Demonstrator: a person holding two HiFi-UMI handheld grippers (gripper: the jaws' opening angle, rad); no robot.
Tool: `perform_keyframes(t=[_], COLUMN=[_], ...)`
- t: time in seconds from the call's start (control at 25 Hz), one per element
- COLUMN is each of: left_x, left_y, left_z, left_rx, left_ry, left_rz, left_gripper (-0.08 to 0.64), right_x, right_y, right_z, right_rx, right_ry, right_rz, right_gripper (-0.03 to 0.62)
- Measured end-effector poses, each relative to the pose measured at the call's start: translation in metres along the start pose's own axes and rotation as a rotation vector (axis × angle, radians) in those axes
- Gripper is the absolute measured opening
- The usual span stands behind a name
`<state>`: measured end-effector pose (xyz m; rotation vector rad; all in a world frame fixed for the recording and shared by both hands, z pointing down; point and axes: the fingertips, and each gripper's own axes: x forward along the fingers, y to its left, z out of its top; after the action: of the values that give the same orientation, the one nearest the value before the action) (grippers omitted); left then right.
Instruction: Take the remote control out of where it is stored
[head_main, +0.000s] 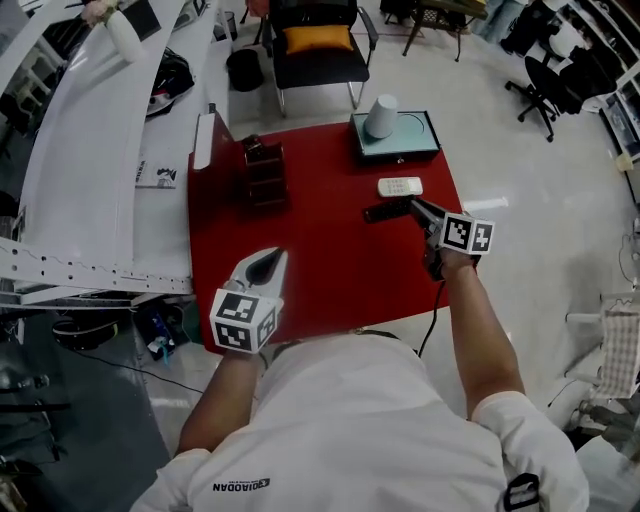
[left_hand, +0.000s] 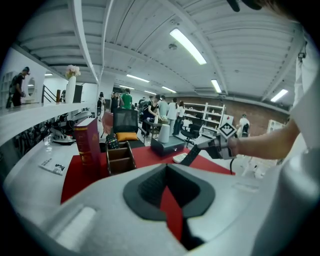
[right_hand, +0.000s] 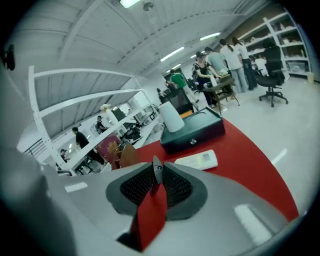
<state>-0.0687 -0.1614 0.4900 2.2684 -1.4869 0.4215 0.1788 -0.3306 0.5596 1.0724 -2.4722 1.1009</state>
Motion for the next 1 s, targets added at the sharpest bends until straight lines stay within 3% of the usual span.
perform_keyframes(t=[0.24, 0.44, 0.88, 1.0], left_x=[0.01, 0.014, 0.015, 0.013], left_y=[-0.011, -0.018, -0.021, -0.021], left_z=[-0.001, 0.001, 0.0, 0.0], left_rx=[-0.004, -0.004, -0.025, -0.036], left_ry=[0.009, 0.011, 0.009, 0.009], left_rz=[-0.01, -0.006, 0.029, 0.035], left_gripper=[0.002, 0.003, 0.003, 0.003], right_x=[-0.013, -0.007, 0.011, 0.01], right_y=[-0.062, -0.093, -0.14, -0.151], right_z=[-0.017, -0.025, -0.042, -0.046], right_rx=[0.236, 0.347, 0.17, 0.138], right_ry=[-0.024, -0.004, 0.071, 0.085], right_rz=[-0.053, -0.042, -0.249, -0.301], right_gripper=[0.067, 0.071, 0.093, 0.014])
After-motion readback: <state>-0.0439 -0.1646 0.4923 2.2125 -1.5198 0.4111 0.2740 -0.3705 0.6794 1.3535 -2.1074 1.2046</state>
